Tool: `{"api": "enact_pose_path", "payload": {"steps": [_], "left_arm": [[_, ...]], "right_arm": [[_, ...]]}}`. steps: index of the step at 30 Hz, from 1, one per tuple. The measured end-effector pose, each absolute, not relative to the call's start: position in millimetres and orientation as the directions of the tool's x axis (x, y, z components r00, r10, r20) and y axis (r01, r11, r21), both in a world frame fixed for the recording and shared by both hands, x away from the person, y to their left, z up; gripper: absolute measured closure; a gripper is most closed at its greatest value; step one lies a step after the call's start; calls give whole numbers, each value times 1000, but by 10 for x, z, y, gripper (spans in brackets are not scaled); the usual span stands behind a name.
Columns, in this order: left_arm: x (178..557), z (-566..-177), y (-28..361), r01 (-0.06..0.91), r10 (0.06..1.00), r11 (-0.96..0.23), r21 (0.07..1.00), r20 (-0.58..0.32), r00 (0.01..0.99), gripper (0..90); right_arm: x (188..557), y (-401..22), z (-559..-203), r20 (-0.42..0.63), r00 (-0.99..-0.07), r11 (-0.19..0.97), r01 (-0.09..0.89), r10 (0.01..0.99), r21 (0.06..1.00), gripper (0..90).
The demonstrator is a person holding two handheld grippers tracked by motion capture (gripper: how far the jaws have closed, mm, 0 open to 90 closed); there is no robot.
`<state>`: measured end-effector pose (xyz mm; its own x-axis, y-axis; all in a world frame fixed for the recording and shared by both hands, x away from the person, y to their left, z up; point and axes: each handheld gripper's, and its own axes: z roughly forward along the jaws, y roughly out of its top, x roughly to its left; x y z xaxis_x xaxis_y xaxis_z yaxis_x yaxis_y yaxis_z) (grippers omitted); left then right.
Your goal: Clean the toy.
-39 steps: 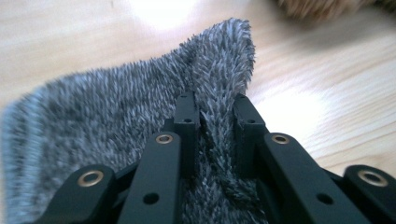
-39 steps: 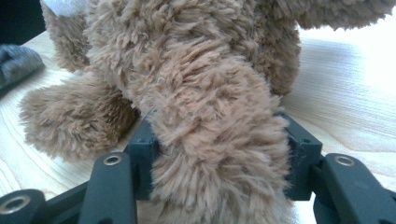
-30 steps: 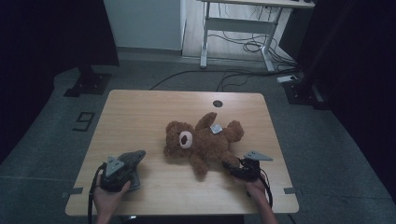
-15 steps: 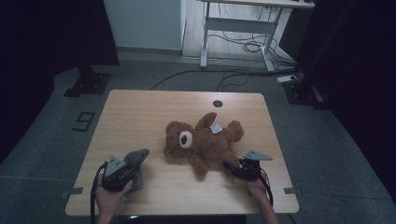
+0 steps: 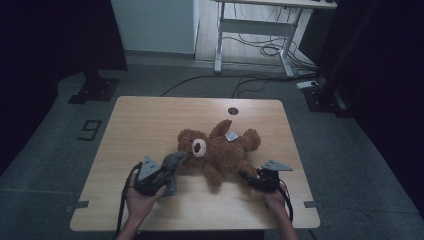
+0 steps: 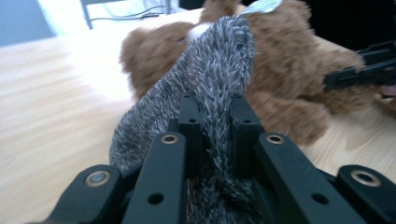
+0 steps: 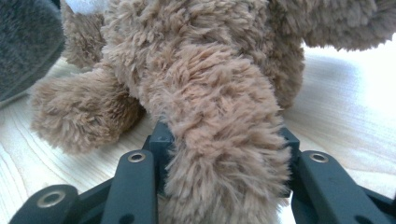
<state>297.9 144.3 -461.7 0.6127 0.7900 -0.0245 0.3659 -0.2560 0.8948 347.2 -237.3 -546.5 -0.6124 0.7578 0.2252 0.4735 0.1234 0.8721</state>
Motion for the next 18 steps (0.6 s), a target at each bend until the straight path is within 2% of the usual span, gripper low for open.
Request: {"api": "enact_pose_path", "payload": {"steps": [7,11,15,18], "left_arm": [[3351,-4548,714,336,731,-350,874,30,682,782],[3591,-4562,357,352,705,-372,859,15,709,782],[3760,-4677,159,385,699,-386,838,-7,715,782],[3754,-4728,198,390,718,-385,836,6,696,782]], "right_arm": [[3500,-2399,-5459,255,-618,94,475,743,875,580],[3500,-2410,-5455,263,-622,86,473,738,877,580],[3498,-2418,-5454,273,-619,77,478,736,875,581],[3496,-2434,-5443,279,-616,64,474,737,878,588]]}}
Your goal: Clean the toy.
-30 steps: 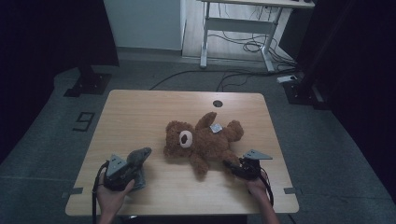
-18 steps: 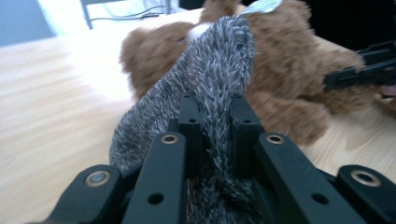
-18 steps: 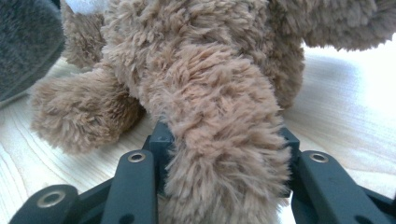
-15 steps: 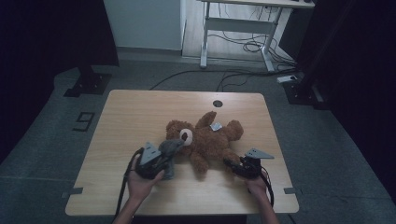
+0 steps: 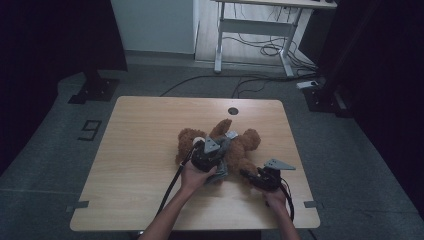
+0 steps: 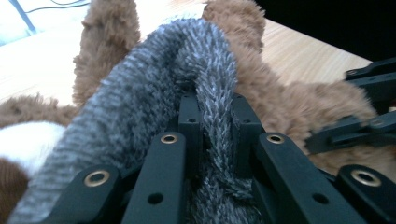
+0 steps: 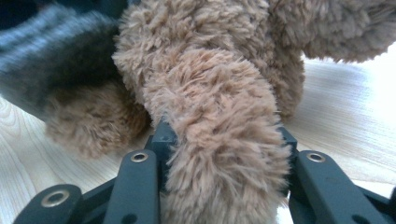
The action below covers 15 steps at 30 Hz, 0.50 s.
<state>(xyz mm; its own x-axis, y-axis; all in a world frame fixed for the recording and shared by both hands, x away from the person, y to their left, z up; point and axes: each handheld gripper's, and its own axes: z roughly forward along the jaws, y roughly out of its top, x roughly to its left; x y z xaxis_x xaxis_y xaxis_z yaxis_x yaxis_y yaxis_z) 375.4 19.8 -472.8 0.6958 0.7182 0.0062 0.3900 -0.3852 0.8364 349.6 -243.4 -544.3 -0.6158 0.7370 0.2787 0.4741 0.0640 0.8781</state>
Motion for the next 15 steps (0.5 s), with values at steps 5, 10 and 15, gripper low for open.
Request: {"api": "enact_pose_path", "payload": {"steps": [5,10,15], "left_arm": [[3706,-4761,483,414,749,-380,827,13,662,785],[3609,-4791,746,419,751,-345,840,-20,660,788],[3512,-4799,946,413,769,-326,850,-16,639,788]], "right_arm": [[3506,-2471,-5429,296,-618,50,479,729,876,594],[3510,-2464,-5428,299,-626,49,476,720,878,596],[3514,-2468,-5431,303,-624,46,479,720,877,596]]}}
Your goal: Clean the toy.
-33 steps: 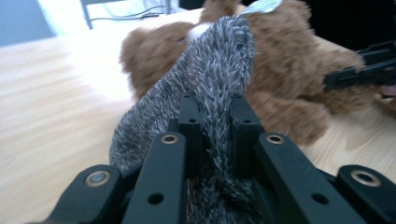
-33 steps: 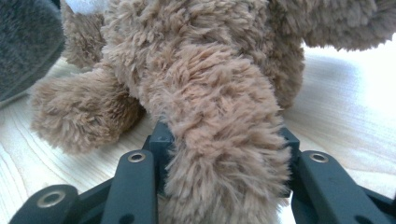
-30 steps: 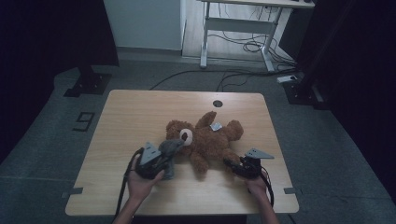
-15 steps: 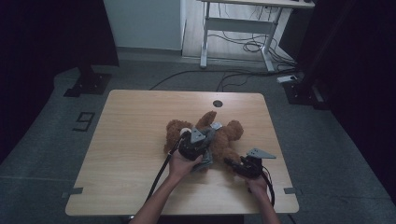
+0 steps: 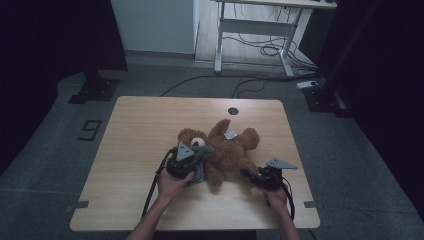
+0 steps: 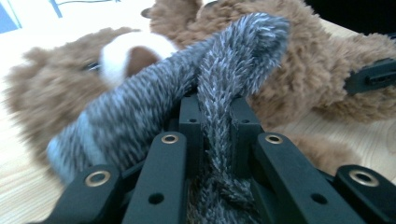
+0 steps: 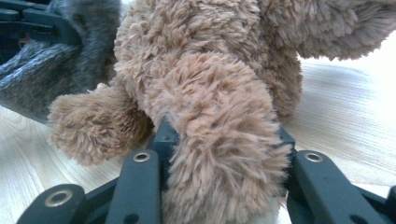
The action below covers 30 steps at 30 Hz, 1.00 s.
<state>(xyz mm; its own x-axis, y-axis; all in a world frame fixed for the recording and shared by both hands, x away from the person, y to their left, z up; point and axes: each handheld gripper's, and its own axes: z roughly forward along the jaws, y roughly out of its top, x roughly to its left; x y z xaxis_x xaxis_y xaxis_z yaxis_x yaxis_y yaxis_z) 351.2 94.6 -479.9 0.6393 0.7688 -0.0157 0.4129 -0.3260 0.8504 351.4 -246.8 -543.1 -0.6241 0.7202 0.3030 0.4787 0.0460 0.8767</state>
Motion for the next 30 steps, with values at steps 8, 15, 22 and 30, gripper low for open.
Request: {"api": "enact_pose_path", "payload": {"steps": [8,15,22,30], "left_arm": [[3437,-4755,1391,439,831,-283,853,-11,557,791],[3424,-4495,1023,383,776,-321,866,9,631,791],[3576,-4347,332,360,696,-353,864,-14,718,791],[3673,-4694,-380,419,617,-426,802,-81,783,789]], "right_arm": [[3524,-2480,-5434,307,-626,47,483,717,875,596],[3507,-2492,-5435,307,-623,52,489,719,871,597],[3542,-2514,-5437,322,-618,35,494,717,869,596],[3524,-2513,-5443,338,-615,20,500,713,866,597]]}}
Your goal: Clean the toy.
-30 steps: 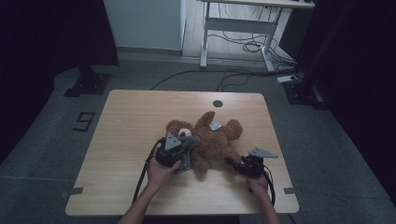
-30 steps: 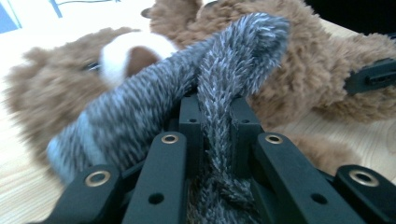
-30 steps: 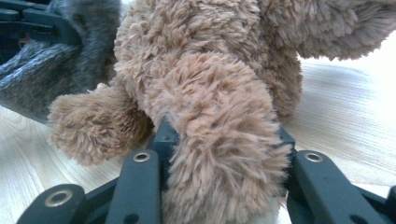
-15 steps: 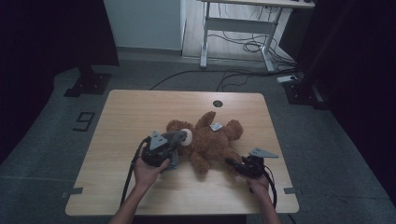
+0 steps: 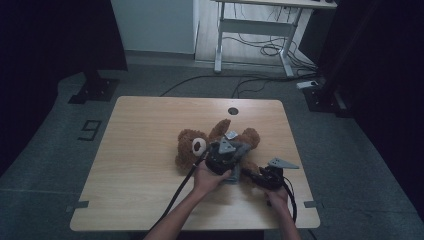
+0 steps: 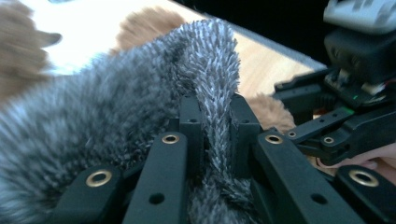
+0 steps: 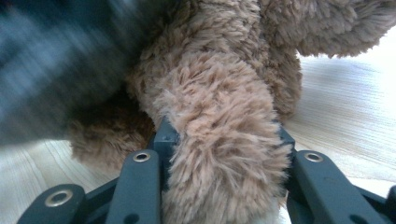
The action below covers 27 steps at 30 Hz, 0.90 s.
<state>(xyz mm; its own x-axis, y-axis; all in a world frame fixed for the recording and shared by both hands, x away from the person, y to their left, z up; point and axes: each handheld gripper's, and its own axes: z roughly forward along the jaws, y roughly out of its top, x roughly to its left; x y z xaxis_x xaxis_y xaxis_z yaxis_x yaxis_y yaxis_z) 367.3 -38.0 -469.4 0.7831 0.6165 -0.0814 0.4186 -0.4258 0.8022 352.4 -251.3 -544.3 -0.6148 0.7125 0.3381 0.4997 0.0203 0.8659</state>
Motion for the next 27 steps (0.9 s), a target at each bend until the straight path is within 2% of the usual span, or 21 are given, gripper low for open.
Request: {"api": "enact_pose_path", "payload": {"steps": [5,11,17,23,27], "left_arm": [[3683,-4835,-374,438,611,-412,799,-115,783,789],[3620,-4803,-139,428,624,-422,799,-86,776,794],[3585,-4761,322,435,684,-409,802,-46,728,792],[3559,-4711,844,459,740,-361,812,-50,671,787],[3525,-4623,1058,467,774,-335,818,-43,632,789]], "right_arm": [[3518,-2520,-5446,337,-615,29,507,713,862,597],[3510,-2531,-5445,338,-622,31,504,706,863,598],[3509,-2551,-5453,338,-628,36,504,701,863,598],[3503,-2543,-5444,323,-638,52,496,699,867,596],[3513,-2549,-5451,336,-635,43,504,695,863,596]]}}
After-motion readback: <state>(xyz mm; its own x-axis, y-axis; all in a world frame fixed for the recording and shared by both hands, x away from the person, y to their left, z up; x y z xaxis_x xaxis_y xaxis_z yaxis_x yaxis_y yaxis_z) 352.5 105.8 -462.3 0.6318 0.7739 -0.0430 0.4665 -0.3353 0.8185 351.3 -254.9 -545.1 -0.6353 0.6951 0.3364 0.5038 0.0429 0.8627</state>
